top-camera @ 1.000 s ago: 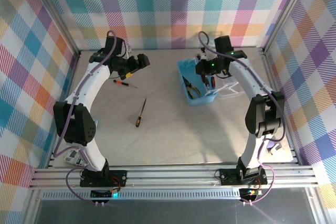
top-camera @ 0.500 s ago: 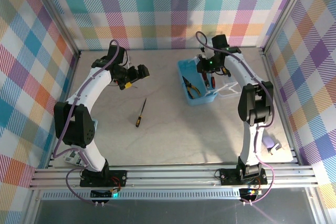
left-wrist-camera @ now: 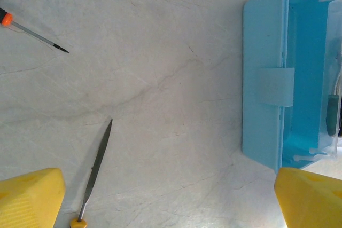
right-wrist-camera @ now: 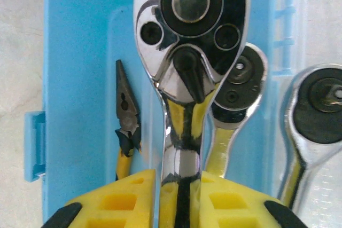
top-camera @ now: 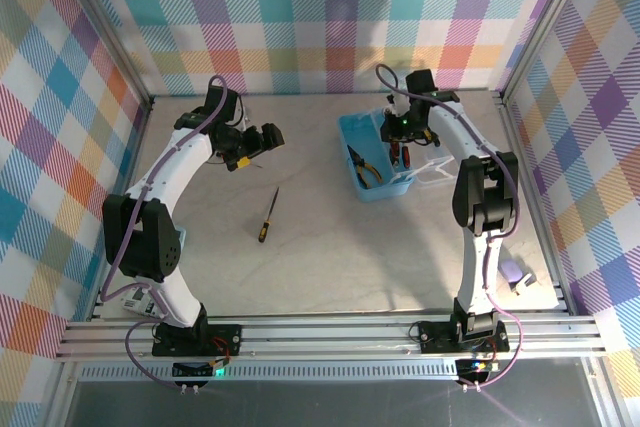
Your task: Pack the tool kit
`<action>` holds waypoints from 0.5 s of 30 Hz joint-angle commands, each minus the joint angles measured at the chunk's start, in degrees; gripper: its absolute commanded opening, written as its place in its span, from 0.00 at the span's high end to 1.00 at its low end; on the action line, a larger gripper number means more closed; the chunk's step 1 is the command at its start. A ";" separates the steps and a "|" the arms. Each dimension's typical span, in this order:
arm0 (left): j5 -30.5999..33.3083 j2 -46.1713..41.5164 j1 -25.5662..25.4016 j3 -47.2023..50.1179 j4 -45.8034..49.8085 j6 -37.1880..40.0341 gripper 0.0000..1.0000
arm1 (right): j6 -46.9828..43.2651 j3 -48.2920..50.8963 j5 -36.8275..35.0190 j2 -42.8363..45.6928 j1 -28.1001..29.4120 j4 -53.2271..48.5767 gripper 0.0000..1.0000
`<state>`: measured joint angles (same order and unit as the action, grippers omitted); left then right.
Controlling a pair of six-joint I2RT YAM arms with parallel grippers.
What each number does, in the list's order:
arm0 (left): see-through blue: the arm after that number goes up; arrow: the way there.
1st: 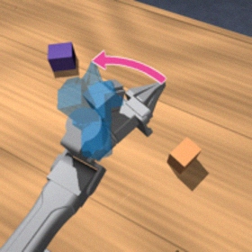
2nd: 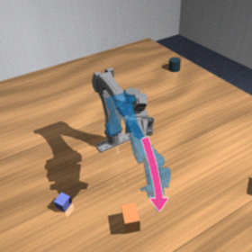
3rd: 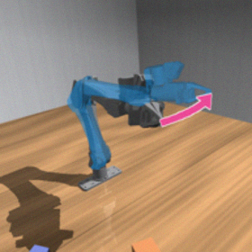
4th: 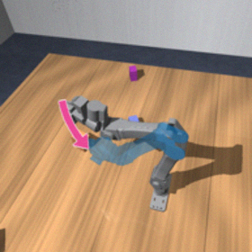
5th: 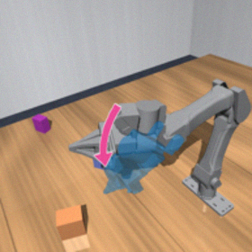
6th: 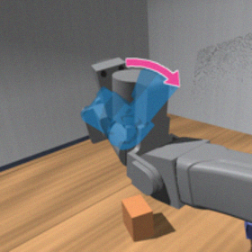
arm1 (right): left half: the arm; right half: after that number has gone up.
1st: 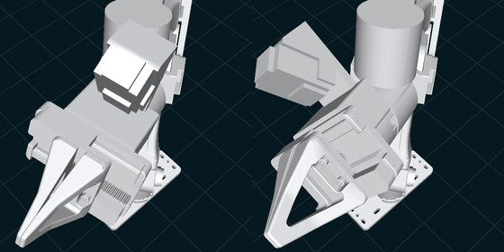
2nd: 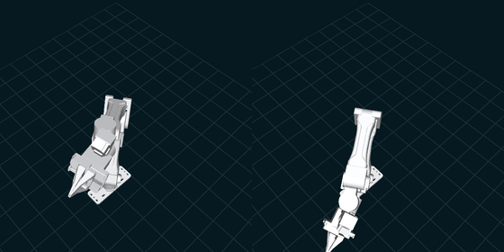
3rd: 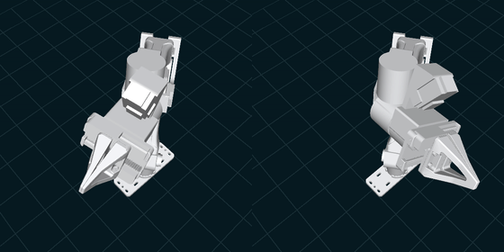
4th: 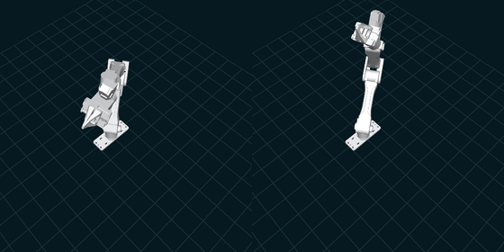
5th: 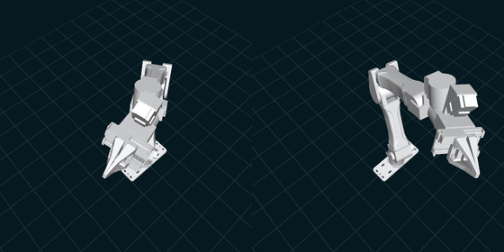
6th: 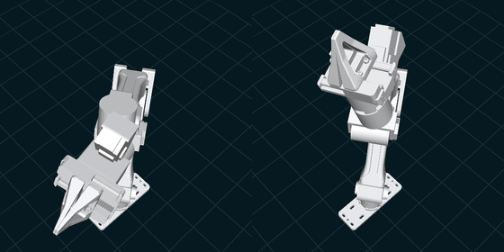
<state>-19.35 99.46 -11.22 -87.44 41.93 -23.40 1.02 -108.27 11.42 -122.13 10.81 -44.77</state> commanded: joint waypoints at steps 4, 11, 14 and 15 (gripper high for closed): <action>0.61 -1.76 -0.36 0.64 1.05 0.85 0.00 | -0.30 -0.54 -0.26 -0.45 -0.91 -1.19 1.00; 0.63 -1.79 -0.34 0.75 1.22 0.94 0.00 | -0.40 -0.71 0.07 -0.56 -0.98 -1.56 1.00; 0.55 -1.77 -0.31 0.87 1.05 0.90 0.00 | -0.49 -1.02 0.59 -0.37 -0.96 -1.69 1.00; 0.59 -1.66 -0.29 0.92 1.05 0.95 0.00 | -0.58 -1.06 1.06 -0.26 -1.01 -1.70 1.00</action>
<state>-19.14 99.46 -11.22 -87.39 41.93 -23.07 0.99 -108.27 10.98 -122.17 10.07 -46.17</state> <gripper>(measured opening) 0.996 0.195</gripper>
